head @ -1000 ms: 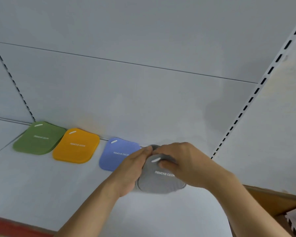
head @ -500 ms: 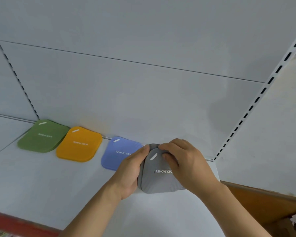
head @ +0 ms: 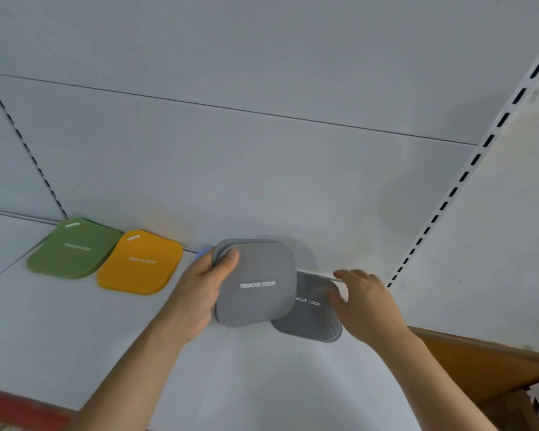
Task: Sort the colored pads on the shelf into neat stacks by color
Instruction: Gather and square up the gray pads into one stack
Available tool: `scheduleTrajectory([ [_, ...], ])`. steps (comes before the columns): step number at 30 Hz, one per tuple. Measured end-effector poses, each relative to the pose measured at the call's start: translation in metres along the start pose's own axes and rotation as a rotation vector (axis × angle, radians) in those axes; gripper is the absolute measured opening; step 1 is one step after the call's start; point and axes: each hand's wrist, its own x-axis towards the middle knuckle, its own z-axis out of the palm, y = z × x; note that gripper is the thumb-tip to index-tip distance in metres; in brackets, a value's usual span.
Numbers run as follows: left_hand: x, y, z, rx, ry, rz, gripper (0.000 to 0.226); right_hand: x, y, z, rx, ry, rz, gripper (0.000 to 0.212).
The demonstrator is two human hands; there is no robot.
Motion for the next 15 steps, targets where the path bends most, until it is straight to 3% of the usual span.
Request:
scheduleTrajectory([
  [4,-0.001,0.001,-0.015,-0.071,0.043,-0.021,0.029,-0.007,-0.005,0.010,-0.061,-0.137,0.012,0.055],
  [11,-0.004,-0.005,-0.014,-0.056,0.037,-0.046,0.029,-0.004,-0.008,0.020,0.064,-0.012,0.015,0.052],
  [15,-0.005,-0.003,-0.015,-0.036,0.032,-0.048,0.029,0.004,-0.010,0.013,0.117,-0.014,0.025,0.021],
])
